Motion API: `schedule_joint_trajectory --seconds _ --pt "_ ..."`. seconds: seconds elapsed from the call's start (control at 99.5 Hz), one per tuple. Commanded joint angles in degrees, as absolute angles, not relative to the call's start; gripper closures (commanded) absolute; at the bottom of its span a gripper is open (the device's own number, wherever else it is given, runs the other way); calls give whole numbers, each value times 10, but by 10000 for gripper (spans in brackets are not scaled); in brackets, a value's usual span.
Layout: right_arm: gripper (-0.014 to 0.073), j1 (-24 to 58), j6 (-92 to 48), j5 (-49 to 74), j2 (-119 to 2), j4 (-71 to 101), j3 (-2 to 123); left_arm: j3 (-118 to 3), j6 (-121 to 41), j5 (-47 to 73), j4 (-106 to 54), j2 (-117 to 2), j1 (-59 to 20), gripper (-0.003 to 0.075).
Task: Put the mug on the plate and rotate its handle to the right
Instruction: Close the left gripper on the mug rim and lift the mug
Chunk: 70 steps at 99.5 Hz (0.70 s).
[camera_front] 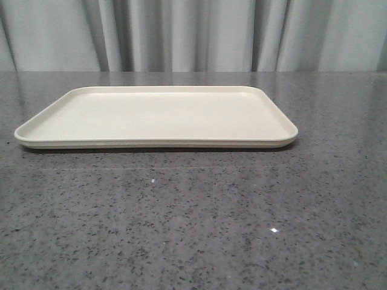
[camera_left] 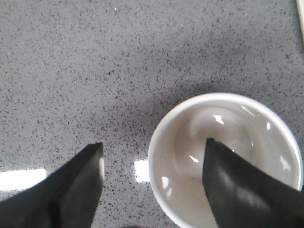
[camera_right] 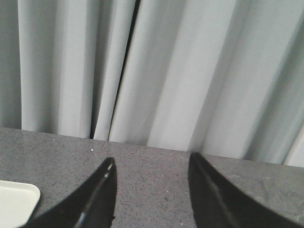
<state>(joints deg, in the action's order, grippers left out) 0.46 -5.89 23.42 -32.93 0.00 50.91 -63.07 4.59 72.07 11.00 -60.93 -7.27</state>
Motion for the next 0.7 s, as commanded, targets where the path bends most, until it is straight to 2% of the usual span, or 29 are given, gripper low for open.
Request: schedule_joint_trajectory --seconds 0.0,0.693 --pt "223 5 -63 194 -336 -6 528 -633 48 723 114 -605 -73 282" --pt "223 5 -63 203 -342 -6 528 -598 47 720 114 -662 -73 285"
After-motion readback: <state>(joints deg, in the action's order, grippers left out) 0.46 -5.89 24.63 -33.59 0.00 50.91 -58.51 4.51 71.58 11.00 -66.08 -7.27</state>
